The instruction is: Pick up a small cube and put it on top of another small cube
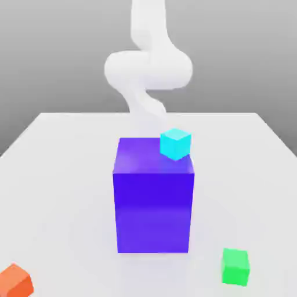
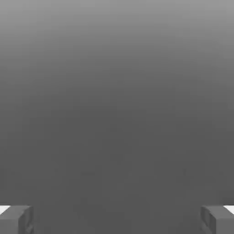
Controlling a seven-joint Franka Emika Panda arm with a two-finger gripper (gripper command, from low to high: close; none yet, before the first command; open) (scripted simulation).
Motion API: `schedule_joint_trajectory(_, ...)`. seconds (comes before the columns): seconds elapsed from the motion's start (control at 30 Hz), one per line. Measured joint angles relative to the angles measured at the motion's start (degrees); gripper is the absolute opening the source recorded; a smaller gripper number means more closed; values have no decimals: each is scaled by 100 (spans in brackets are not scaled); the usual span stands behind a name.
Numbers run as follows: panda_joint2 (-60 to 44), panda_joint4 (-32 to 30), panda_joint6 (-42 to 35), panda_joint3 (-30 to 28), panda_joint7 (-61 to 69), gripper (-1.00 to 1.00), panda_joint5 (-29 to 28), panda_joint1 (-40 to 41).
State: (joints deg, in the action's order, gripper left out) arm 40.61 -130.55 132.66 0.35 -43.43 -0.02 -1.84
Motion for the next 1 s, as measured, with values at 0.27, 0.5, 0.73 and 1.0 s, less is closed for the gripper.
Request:
schedule_joint_trajectory(0.27,-1696,403,276,179,797,0,13,-537)
schedule_joint_trajectory(0.5,-3149,748,511,435,1437,0,-39,-911)
schedule_joint_trajectory(0.73,-4609,1092,750,672,1968,0,-247,-1378)
schedule_joint_trajectory(1.0,-6297,1493,999,931,2462,0,-664,-1792)
